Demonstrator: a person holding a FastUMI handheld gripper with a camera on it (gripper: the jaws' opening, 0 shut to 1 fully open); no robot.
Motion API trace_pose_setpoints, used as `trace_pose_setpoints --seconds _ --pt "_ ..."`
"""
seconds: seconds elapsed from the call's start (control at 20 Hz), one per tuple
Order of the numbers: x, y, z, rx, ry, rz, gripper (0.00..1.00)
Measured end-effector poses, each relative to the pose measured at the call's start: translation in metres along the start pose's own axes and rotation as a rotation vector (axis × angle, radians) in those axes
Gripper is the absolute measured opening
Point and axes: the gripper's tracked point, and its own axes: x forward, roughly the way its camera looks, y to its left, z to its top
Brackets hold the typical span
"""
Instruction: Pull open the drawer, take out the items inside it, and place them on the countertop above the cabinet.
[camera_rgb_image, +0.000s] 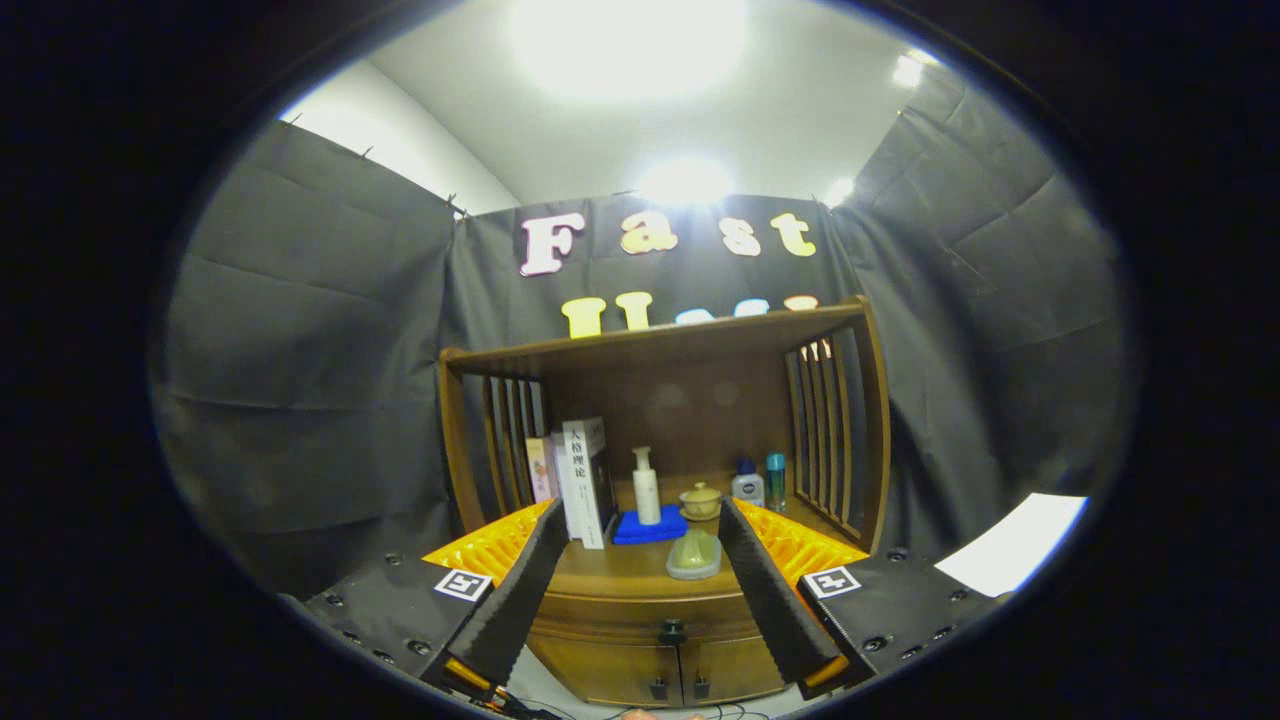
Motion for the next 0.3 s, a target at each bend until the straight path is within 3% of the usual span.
trace_pose_setpoints --seconds 0.2,0.3 --pt "-0.014 0.016 -0.004 0.078 -0.007 0.059 0.97" --pt "-0.019 0.001 -0.017 0.055 -0.006 0.042 0.97"
